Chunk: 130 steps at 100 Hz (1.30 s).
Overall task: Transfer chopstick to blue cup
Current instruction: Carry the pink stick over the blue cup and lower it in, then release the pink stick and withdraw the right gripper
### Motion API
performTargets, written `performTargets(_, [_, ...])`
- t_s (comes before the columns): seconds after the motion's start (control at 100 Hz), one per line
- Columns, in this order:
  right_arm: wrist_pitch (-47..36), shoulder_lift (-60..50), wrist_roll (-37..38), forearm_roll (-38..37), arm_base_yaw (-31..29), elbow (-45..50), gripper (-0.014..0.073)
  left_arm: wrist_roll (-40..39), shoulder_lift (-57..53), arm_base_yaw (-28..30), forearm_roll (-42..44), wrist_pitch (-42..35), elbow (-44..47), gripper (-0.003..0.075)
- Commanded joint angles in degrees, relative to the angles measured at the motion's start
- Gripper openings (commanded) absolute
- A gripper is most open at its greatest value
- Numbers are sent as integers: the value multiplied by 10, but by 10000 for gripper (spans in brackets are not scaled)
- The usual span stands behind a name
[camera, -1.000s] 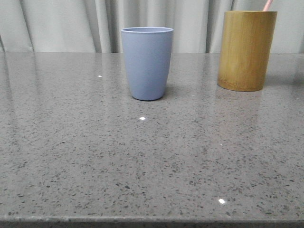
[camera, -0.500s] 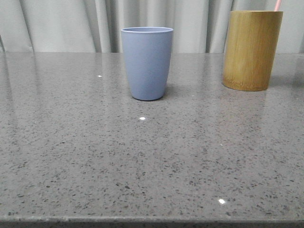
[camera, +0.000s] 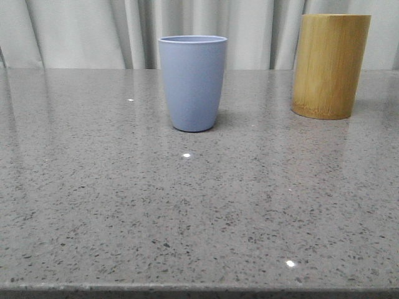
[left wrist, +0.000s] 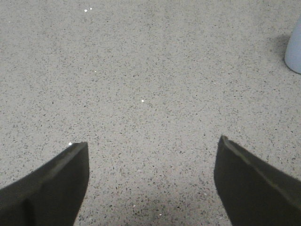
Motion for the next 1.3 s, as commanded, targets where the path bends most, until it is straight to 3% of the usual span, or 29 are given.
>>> performTargets(0.0, [-48, -5, 30, -11, 18, -20, -67, -7, 2, 2, -6, -41, -15, 537])
performTargets(0.4, [-129, 83, 30, -61, 154, -20, -67, -7, 2, 2, -6, -41, -15, 537])
performTargets(0.98, [-140, 175, 30, -140, 191, -20, -57, -7, 2, 2, -7, -41, -15, 537])
performTargets(1.08, [-127, 175, 31, -144, 191, -20, 18, -7, 2, 2, -7, -41, -15, 537])
performTargets(1.29, [-120, 175, 55, -145, 191, -20, 320, -7, 2, 2, -7, -41, -15, 537])
